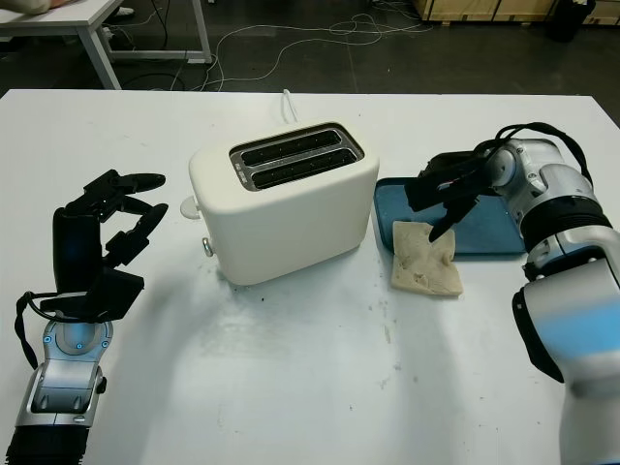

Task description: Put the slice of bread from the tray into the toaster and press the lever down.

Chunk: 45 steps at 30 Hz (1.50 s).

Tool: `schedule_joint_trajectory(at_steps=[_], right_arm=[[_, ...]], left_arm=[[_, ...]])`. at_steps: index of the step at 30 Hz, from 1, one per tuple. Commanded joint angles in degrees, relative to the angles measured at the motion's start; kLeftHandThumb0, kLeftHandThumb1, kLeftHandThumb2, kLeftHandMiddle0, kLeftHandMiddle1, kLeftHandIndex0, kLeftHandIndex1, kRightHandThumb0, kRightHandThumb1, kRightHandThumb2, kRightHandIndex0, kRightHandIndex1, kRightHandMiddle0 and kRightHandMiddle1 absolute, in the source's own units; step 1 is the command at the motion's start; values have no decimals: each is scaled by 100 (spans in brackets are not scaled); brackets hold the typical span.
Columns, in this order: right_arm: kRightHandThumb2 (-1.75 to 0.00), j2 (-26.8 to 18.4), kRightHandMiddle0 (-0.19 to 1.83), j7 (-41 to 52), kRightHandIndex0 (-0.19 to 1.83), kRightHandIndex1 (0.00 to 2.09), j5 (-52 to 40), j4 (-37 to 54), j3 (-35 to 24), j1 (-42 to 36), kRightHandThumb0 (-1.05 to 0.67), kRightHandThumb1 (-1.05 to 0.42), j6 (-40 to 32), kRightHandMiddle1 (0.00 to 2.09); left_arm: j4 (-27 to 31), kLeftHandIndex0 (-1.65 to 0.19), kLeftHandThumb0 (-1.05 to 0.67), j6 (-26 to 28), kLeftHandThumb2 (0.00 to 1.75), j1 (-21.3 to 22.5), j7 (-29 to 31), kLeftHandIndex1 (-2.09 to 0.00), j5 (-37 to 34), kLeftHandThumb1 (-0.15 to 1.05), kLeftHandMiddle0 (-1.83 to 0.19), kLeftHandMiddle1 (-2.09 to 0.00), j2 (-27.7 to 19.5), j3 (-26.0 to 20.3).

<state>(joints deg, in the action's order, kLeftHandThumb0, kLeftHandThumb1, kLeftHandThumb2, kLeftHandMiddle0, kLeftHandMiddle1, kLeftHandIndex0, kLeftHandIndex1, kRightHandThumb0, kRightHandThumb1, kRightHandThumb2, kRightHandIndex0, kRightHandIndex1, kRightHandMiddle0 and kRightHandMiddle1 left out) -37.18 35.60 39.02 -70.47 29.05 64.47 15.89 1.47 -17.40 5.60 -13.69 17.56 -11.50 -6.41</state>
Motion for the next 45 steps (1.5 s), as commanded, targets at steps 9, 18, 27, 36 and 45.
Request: schedule_joint_trajectory(at_steps=[9, 18, 27, 36, 45], right_arm=[[0, 29, 73, 34, 79, 11, 47, -27, 165, -61, -88, -67, 142, 3], [0, 9, 91, -40, 56, 80, -36, -57, 97, -94, -85, -65, 249, 9], [0, 93, 101, -61, 67, 50, -81, -97, 18, -203, -80, -63, 133, 4], [0, 111, 104, -53, 65, 49, -17, -118, 82, -362, -78, -63, 50, 1], [-1, 83, 116, -461, 75, 53, 31, 33, 118, -540, -73, -70, 253, 6]], left_arm=[[96, -72, -44, 34, 14, -66, 0, -60, 14, 92, -61, -130, 19, -3], [37, -73, -43, -30, 13, -51, -35, -60, 33, 92, -61, -130, 10, -5], [100, -72, -44, 45, 14, -68, -21, -59, 48, 92, -62, -131, 27, 0], [86, -73, -44, 17, 14, -66, -60, -59, 100, 92, -62, -131, 15, -2], [119, -73, -45, 64, 14, -82, -18, -58, 50, 92, -61, -129, 27, -2]])
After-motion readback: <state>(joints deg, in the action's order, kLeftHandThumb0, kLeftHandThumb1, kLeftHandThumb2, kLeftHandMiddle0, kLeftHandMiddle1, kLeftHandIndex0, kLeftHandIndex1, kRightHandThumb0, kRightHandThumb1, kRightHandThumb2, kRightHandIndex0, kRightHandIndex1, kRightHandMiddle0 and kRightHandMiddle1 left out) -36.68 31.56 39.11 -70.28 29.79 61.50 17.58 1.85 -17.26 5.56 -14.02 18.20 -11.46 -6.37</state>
